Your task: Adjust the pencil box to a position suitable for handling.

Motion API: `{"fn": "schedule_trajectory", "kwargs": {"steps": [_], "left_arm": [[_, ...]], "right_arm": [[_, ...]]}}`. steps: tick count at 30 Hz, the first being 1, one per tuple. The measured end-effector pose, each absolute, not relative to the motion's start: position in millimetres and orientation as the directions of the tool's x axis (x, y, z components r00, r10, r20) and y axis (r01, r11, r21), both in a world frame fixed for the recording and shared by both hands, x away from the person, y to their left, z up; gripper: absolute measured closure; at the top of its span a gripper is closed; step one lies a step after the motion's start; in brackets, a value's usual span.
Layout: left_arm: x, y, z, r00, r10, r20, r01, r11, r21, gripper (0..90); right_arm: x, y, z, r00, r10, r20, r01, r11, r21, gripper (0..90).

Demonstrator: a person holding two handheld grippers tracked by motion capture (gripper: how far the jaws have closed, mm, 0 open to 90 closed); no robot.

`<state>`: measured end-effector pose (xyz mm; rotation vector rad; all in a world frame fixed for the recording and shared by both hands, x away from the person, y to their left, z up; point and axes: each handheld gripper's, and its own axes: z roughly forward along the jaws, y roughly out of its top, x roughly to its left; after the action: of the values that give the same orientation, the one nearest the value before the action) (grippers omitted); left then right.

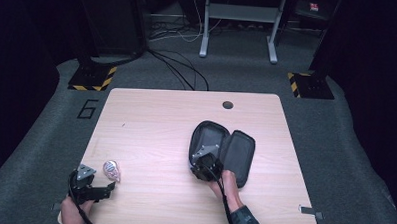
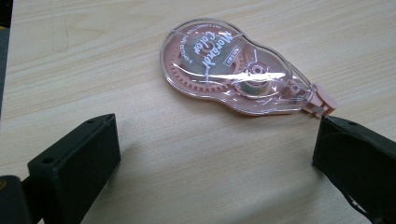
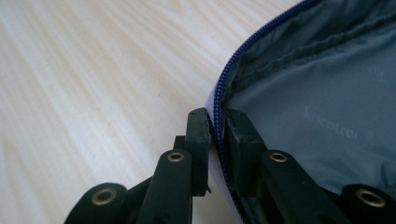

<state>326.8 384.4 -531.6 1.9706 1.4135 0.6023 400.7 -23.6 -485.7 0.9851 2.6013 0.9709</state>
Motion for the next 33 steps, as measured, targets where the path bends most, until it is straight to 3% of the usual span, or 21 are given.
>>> {"fn": "schedule_trajectory", "kwargs": {"steps": [17,19,21,25,28,33], "left_arm": [[327,384,-531,0.319,0.948,0.003,0.659,-0.224,0.718,0.4],[327,384,-532,0.318,0.948,0.003,0.659,-0.223,0.718,0.4],[327,384,-532,0.318,0.948,0.003,0.659,-0.223,0.718,0.4],[326,384,-533,0.303,0.953,0.004,0.641,-0.207,0.739,1.5],[322,387,-529,0.309,0.951,0.001,0.651,-0.212,0.728,10.9],[321,390,-527,0.306,0.952,-0.025,0.662,-0.194,0.724,9.0]], "right_arm": [[358,-79,-490,-0.753,0.655,0.06,0.544,0.568,0.617,75.6],[354,-89,-490,-0.75,0.658,0.07,0.549,0.559,0.621,67.4],[352,-98,-488,-0.741,0.665,0.09,0.558,0.535,0.634,51.1],[343,-118,-481,-0.713,0.689,0.13,0.564,0.454,0.689,35.5],[336,-136,-476,-0.672,0.727,0.138,0.57,0.389,0.724,29.5],[329,-171,-474,-0.573,0.809,0.127,0.6,0.309,0.738,25.5]]}}
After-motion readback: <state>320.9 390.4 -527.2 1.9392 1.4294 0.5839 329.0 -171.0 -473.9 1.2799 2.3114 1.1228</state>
